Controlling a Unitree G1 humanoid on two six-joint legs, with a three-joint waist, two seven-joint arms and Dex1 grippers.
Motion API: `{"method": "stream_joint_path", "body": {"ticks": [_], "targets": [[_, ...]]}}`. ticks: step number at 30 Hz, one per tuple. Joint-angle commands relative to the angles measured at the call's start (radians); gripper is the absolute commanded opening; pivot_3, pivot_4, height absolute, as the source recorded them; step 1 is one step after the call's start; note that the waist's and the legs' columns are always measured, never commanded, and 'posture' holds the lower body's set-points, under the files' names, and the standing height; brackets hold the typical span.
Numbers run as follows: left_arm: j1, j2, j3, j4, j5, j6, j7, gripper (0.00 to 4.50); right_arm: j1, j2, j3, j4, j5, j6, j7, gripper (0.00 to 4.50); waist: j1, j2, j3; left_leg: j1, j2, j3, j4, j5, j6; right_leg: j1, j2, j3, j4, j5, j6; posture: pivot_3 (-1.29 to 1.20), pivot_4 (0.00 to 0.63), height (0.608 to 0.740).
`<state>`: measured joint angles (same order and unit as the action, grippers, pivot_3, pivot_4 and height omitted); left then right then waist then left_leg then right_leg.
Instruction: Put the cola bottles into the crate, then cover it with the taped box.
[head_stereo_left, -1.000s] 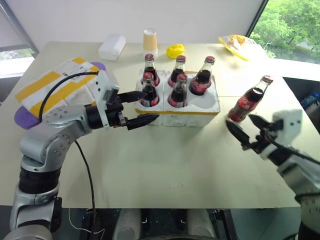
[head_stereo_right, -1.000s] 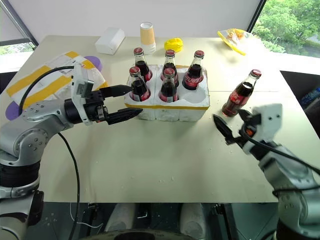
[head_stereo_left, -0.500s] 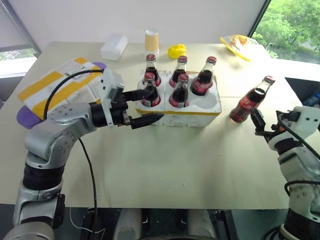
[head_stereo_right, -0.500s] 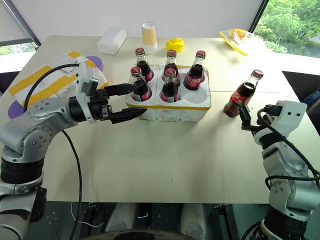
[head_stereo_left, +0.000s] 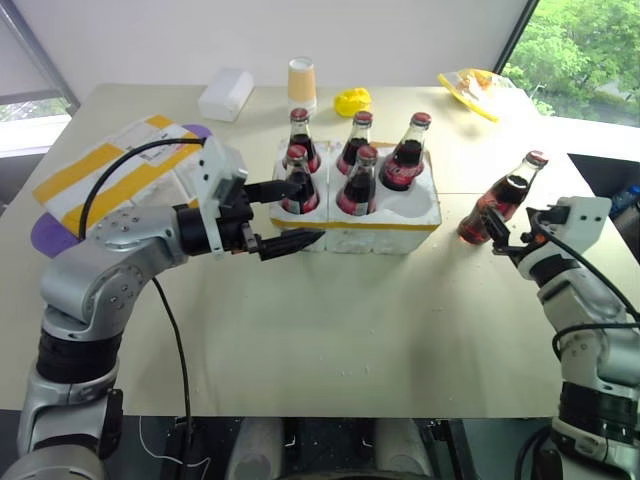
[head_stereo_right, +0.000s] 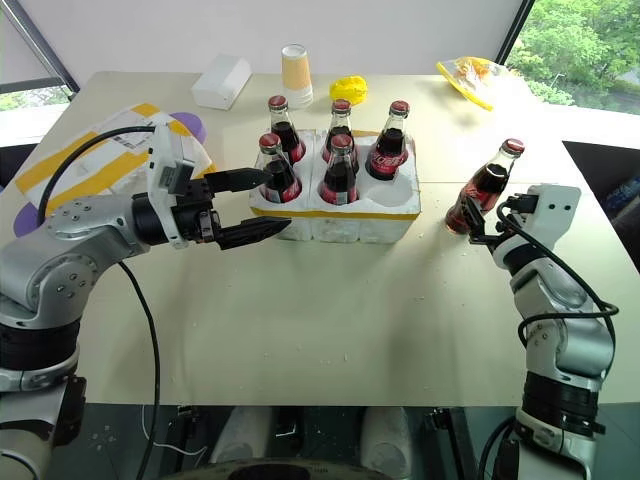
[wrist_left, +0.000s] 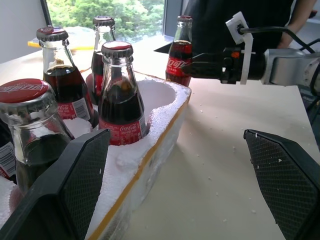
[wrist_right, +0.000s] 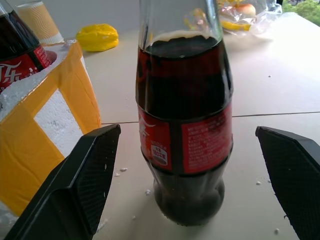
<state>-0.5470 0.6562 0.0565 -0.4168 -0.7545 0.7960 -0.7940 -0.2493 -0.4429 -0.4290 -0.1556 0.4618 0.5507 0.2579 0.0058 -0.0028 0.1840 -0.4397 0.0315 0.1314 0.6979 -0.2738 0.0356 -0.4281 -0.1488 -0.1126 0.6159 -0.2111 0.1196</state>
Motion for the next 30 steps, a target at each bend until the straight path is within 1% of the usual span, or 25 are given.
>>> {"method": "stream_joint_path", "body": {"ticks": [1,8,9,10,13,20,25,28,30], "targets": [[-0.004,0.004,0.025,-0.038,-0.015,-0.01,0.009,4.5,-0.06,-0.022,0.011,0.07,-0.026,-0.057,0.018,4.43,-0.001,0.0,0.0,0.0,0.0,0.0,0.0,0.0,0.0,0.0,0.0,0.0,0.0,0.0,0.0,0.0,0.15,0.74],[-0.028,0.0,0.012,-0.024,-0.01,-0.011,0.008,4.5,-0.152,-0.029,0.047,0.223,-0.074,-0.132,0.044,4.43,-0.001,0.0,0.0,0.0,0.0,0.001,0.0,0.0,0.0,0.0,0.0,0.0,0.0,0.0,0.0,0.0,0.15,0.74],[-0.032,0.0,0.011,-0.022,-0.01,-0.011,0.007,4.5,-0.157,-0.029,0.049,0.237,-0.08,-0.143,0.045,4.21,-0.001,0.0,0.0,0.0,0.0,0.001,0.0,0.0,0.0,0.0,0.0,0.0,0.0,0.0,0.0,0.0,0.15,0.74],[-0.034,-0.001,0.01,-0.021,-0.01,-0.011,0.007,4.5,-0.161,-0.03,0.05,0.247,-0.085,-0.152,0.046,3.89,-0.001,0.0,0.0,0.0,0.0,0.001,0.0,0.0,0.0,0.0,0.0,0.0,0.0,0.0,0.0,0.0,0.15,0.74],[-0.037,-0.001,0.009,-0.018,-0.008,-0.012,0.004,4.5,-0.164,-0.028,0.052,0.247,-0.087,-0.161,0.048,2.77,-0.002,0.0,0.0,0.0,0.0,0.001,0.0,0.0,0.0,0.0,0.0,0.0,0.0,0.0,0.0,0.0,0.15,0.74],[-0.034,0.0,0.011,-0.007,-0.005,-0.02,-0.009,4.5,-0.164,-0.04,0.059,0.134,-0.071,-0.153,0.064,2.82,-0.003,0.002,0.001,0.0,0.0,0.002,0.0,0.0,0.0,0.0,0.0,0.0,0.0,0.0,0.0,0.0,0.15,0.74],[-0.03,-0.003,0.011,-0.001,0.002,-0.027,-0.014,4.5,-0.262,-0.062,0.056,0.059,-0.026,-0.127,0.091,2.82,-0.014,0.004,0.003,0.0,0.0,0.001,0.0,0.0,0.0,-0.001,0.0,0.0,0.0,0.0,0.0,0.0,0.15,0.74],[-0.023,-0.003,0.015,-0.002,0.003,-0.032,-0.018,4.5,-0.339,-0.073,0.081,-0.012,0.026,-0.072,0.12,2.82,-0.019,0.005,0.003,-0.001,0.0,0.001,0.0,0.0,0.0,-0.001,0.0,0.0,0.0,0.0,0.0,0.0,0.15,0.74],[-0.016,-0.002,0.016,-0.003,0.005,-0.037,-0.019,4.5,-0.389,-0.068,0.097,-0.065,0.088,-0.008,0.131,2.82,-0.021,0.005,0.003,-0.001,0.0,0.001,-0.001,0.001,-0.001,-0.002,0.0,0.0,0.0,0.0,0.0,0.0,0.15,0.74]]}}
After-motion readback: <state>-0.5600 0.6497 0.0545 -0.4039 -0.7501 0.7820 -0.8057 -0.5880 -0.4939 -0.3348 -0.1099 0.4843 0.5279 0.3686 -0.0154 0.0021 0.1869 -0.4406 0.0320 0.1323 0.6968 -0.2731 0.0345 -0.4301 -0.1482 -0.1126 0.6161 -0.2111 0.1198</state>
